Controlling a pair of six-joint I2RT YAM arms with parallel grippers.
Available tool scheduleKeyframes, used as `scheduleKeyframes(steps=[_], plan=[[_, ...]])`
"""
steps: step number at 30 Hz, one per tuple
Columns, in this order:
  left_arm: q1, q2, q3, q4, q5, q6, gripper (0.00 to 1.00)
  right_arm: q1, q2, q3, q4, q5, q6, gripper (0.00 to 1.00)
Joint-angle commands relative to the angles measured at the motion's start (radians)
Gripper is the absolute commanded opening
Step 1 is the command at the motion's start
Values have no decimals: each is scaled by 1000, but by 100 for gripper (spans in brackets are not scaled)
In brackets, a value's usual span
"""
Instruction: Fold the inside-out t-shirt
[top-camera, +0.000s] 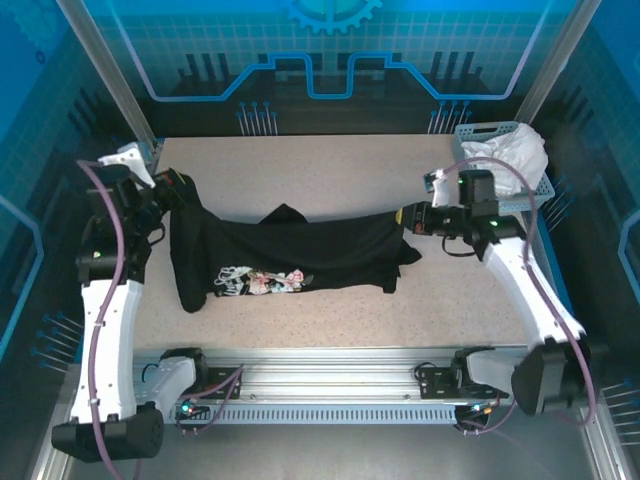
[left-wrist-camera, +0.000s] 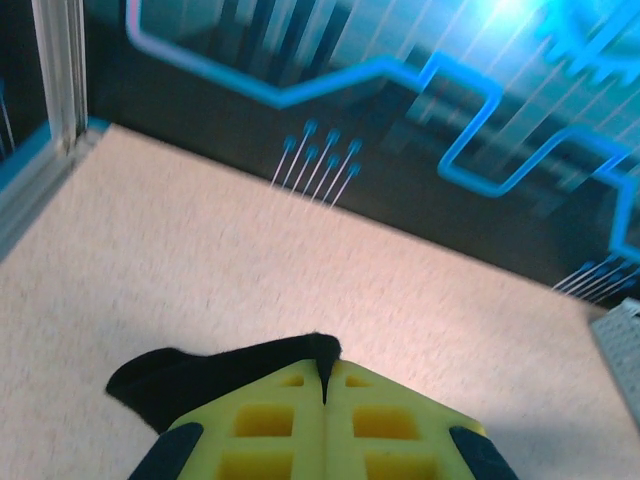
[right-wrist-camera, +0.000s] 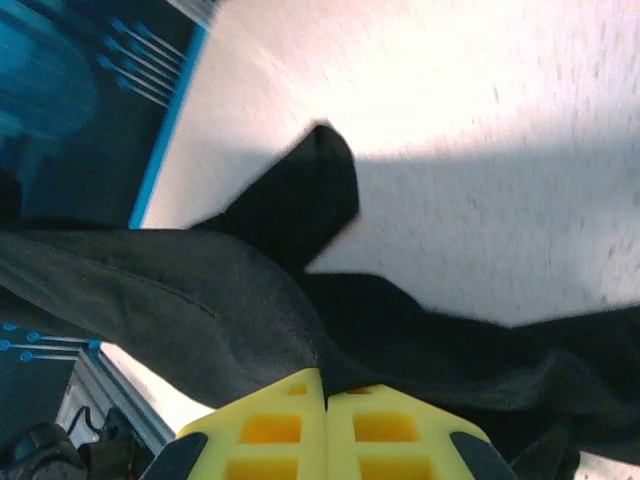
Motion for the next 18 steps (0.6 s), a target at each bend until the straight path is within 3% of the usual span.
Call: scheduleKeyframes(steps=[1,10,18], plan=[[12,14,-54,6,40,19,0,19,152,-3,125,-24,26,0],[12,19,-95,17,86,25,0,48,541,108,190,-74,15,2],[12,17,-108,34,106,22,0,46,543,80,142,-35,-46,19]])
